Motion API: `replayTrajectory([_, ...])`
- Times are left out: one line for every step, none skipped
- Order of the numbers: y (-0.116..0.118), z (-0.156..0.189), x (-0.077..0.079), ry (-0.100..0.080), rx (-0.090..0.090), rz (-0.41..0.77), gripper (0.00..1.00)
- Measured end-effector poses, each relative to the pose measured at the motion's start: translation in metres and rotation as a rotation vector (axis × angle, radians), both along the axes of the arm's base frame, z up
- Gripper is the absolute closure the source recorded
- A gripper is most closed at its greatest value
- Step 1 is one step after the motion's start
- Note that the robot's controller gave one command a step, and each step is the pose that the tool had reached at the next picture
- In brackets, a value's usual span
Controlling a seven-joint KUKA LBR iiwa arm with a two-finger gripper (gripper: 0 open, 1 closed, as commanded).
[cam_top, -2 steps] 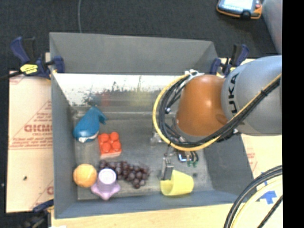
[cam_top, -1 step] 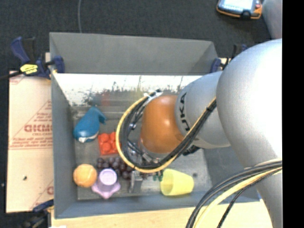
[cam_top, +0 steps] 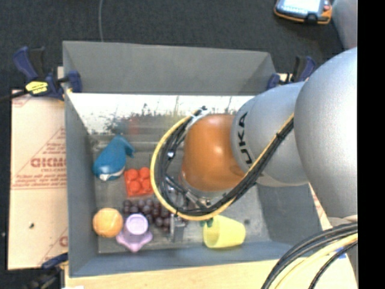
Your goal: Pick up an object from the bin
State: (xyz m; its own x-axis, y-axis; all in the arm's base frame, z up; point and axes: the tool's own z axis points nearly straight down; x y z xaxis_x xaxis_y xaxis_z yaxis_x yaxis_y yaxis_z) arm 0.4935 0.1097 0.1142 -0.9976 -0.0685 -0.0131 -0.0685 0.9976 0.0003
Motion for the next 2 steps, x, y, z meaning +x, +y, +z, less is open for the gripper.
replayTrajectory([-0.005,-0.036,0.007,0.016,0.001,-0.034,0.0])
replayTrajectory([-0.001,-0.044,-0.008,0.002,0.004,-0.232,0.0])
